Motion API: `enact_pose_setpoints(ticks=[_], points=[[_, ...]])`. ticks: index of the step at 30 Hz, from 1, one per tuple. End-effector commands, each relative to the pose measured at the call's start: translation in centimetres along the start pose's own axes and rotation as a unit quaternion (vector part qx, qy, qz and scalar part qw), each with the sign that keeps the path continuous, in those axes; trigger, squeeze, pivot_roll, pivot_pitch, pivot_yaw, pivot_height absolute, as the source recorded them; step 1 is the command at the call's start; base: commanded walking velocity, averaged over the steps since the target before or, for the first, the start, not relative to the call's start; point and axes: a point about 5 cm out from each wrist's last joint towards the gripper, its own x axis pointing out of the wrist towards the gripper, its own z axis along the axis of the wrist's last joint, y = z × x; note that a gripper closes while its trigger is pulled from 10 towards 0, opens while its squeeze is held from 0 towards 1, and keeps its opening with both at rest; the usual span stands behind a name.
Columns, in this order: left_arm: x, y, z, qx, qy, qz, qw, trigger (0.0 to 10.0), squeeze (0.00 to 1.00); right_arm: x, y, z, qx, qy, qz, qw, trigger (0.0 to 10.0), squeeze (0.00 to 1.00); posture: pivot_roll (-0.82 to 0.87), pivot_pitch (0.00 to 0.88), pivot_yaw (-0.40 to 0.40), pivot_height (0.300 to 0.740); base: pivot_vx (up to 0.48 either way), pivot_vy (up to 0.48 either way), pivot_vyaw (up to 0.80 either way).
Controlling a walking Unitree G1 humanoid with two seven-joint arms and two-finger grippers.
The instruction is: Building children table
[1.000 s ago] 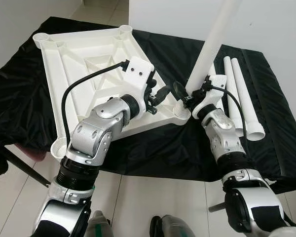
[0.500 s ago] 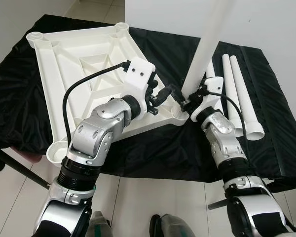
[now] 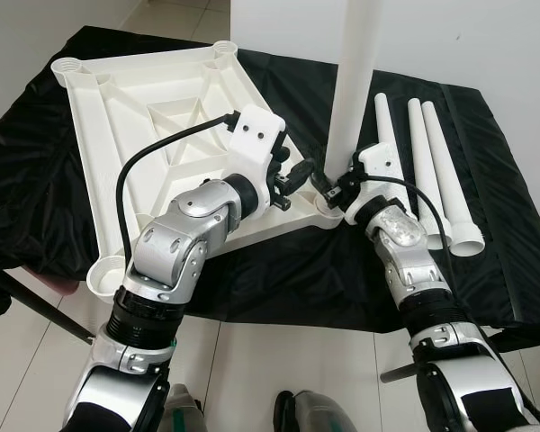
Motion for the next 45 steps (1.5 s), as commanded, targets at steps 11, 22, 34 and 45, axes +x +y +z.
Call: enact_pose_setpoints(ticks=[11, 22, 34, 45], points=[[0.0, -0.2, 0.1, 0.000, 0.002, 0.002, 1.000, 10.0, 0.00, -0.9, -1.7, -3.1, 0.135, 0.078, -0.100, 0.983, 10.0, 0.00, 0.03, 0.064, -0.036, 0.740, 0.000, 0.000, 0.00], [0.0, -0.4, 0.1, 0.000, 0.001, -0.001, 1.000, 10.0, 0.00, -1.5, -2.7, -3.9, 0.172, 0.094, -0.161, 0.967, 10.0, 0.00, 0.03, 0.058, -0.034, 0.740, 0.000, 0.000, 0.00], [0.1, -0.6, 0.2, 0.001, 0.000, -0.004, 1.000, 10.0, 0.00, -1.4, -0.9, -4.0, 0.115, 0.098, -0.109, 0.983, 10.0, 0.00, 0.03, 0.056, -0.035, 0.740, 0.000, 0.000, 0.00], [0.0, -0.5, 0.2, -0.001, -0.001, 0.001, 1.000, 10.0, 0.00, -1.1, 0.6, -3.8, 0.045, 0.100, -0.050, 0.993, 10.0, 0.00, 0.03, 0.063, -0.036, 0.740, 0.000, 0.000, 0.00]])
